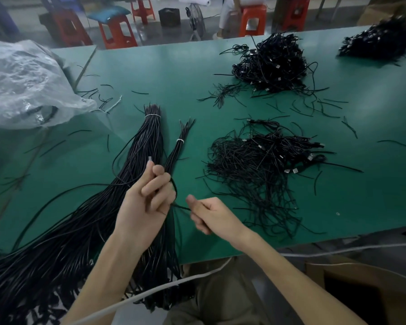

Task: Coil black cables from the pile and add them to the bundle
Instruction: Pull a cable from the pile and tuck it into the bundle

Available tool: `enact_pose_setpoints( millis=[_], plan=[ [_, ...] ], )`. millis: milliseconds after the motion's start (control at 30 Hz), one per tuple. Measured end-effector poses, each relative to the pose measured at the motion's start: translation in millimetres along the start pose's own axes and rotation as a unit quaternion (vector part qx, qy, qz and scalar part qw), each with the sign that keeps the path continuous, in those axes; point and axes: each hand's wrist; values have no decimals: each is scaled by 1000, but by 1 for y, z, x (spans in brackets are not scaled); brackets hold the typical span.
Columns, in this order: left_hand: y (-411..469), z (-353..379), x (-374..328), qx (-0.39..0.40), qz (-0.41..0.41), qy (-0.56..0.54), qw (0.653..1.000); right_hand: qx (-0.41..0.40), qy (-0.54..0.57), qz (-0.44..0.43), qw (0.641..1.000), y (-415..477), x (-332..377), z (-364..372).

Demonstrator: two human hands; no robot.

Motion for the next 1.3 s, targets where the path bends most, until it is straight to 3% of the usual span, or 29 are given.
enact_pose_setpoints(
  millis=[33, 100, 167, 267, 300, 400, 567, 667, 800, 1033, 1233, 1300],
  plan=[
    [-2, -3, -3, 35, -14, 27, 999, -9, -2, 2, 1000, 4, 2, -4],
    [-8, -9, -5, 124, -33, 193, 973, -25, -11, -6, 1000, 11, 8, -10],
    [-11, -12, 1, 199, -59, 406, 890, -44, -50, -17, 998, 17, 17, -12],
    [-18, -14, 17, 223, -43, 593, 772, -66, -127, -34, 989, 20, 29, -8],
    [-19, -16, 22, 211, -14, 631, 747, -79, -140, -42, 986, 21, 32, -6],
    [-22, -26, 29, 169, 60, 679, 712, -113, -162, -64, 978, 22, 39, -4],
    [-24, -33, 32, 166, 108, 746, 636, -155, -300, -88, 937, 20, 46, -4],
    [-22, -37, 29, 145, 127, 767, 612, -166, -337, -100, 921, 18, 49, -5],
    [-19, -37, 28, 117, 160, 745, 637, -143, -264, -114, 947, 17, 50, -2],
    [-13, -12, 34, 50, 197, 549, 811, -103, -100, -162, 976, 9, 49, -1],
    [-1, 8, 30, -24, 153, 356, 921, -69, 18, -151, 986, 12, 40, 14],
    [2, 11, 28, -47, 147, 304, 940, -66, 20, -141, 988, 15, 35, 16]
  ],
)
Point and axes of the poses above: each hand's wrist, its own y-axis towards the middle knuckle, its own z-axis out of the palm, x = y × z, and after that the axes turned 13 degrees about z, right-handed
